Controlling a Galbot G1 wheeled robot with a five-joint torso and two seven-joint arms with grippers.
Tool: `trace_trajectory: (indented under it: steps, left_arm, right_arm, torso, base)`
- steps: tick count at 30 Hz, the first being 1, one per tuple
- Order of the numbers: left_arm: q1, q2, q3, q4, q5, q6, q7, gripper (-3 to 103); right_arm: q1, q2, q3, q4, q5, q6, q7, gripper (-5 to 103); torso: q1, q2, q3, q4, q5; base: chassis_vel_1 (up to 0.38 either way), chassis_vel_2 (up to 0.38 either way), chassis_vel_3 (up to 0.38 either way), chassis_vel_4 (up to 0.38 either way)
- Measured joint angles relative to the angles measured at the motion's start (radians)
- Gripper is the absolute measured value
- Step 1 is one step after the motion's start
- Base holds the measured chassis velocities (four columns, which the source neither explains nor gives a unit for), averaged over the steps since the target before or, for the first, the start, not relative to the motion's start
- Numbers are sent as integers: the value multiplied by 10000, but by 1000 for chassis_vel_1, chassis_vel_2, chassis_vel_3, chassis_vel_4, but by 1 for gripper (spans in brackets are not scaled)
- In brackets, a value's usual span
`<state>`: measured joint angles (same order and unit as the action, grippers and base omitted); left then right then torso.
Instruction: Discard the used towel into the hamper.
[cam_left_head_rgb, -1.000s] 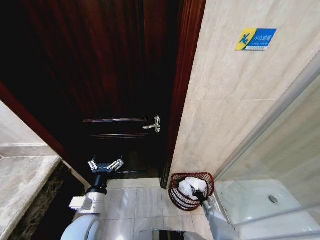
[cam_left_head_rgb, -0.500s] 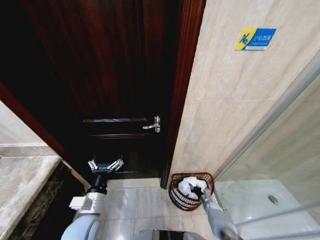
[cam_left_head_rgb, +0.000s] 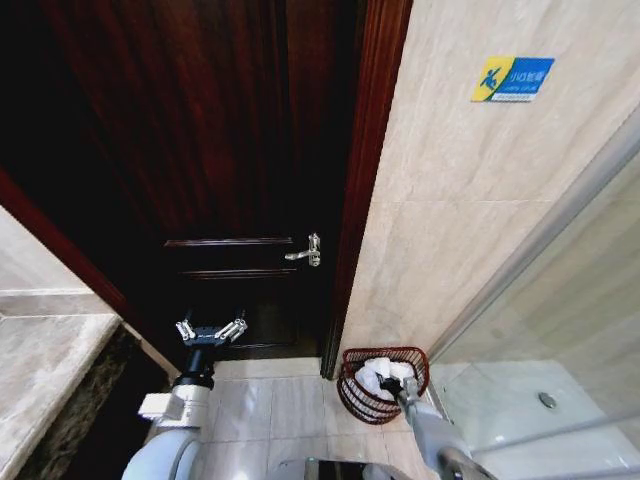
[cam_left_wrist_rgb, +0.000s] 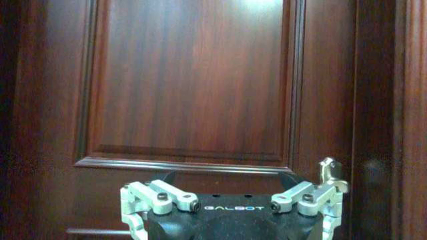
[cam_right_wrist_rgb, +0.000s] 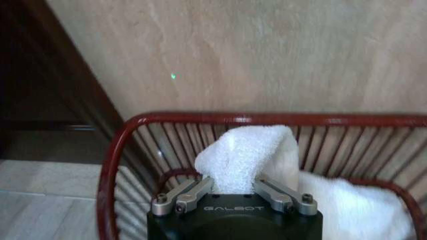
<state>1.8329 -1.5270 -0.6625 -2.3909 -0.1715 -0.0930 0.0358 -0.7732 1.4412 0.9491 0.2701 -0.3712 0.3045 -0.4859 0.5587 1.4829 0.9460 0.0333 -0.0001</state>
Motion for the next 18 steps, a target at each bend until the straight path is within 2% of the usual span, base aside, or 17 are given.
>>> trace_trajectory:
  steps: [1, 4, 5, 8, 11, 13, 15, 16, 18]
  left_arm:
    - [0, 0, 0, 0, 0, 0, 0, 100]
    - [-1, 0, 0, 0, 0, -1, 0, 100]
    - [-3, 0, 0, 0, 0, 0, 0, 100]
    - [-2, 0, 0, 0, 0, 0, 0, 100]
    - [-1, 0, 0, 0, 0, 0, 0, 100]
    - [0, 0, 0, 0, 0, -1, 0, 100]
    - [2, 0, 0, 1, 0, 0, 0, 100]
    - [2, 0, 0, 1, 0, 0, 0, 100]
    - [1, 0, 0, 0, 0, 0, 0, 100]
  right_arm:
    - [7, 5, -35, -12, -8, 24, 3, 4]
    - [10, 29, -284, -13, -34, 116, 8, 7]
    - [-66, 25, -557, 75, -29, 195, -89, 18]
    - [-169, 7, -779, 186, -25, 280, -212, 23]
    - [-414, 34, -939, 351, -95, 206, -91, 39]
    - [-489, 33, -937, 372, -192, 178, -65, 39]
    - [-663, 0, -865, 398, -381, 176, -54, 50]
    - [-663, 0, -865, 398, -381, 176, -54, 50]
    - [-738, -22, -718, 407, -630, 147, 178, 61]
  torso:
    - [1, 0, 0, 1, 0]
    - [9, -2, 1, 6, 3]
    - [19, -6, 4, 8, 2]
    - [19, -6, 5, 3, 0]
    - [2, -4, 0, 1, 0]
    - [-3, -2, -2, 4, 3]
    - [-7, 1, -2, 1, 1]
    - [-7, 1, -2, 1, 1]
    - [-7, 1, -3, 1, 0]
  base:
    - [-162, 175, 170, -154]
    - [-154, 180, 189, -162]
    - [-90, 135, 134, -71]
    - [-90, 111, 69, -71]
    - [-19, 4, 7, -6]
    - [0, 0, 0, 0]
    - [68, -52, -34, 57]
    - [68, -51, -48, 57]
    - [0, 0, 0, 0]
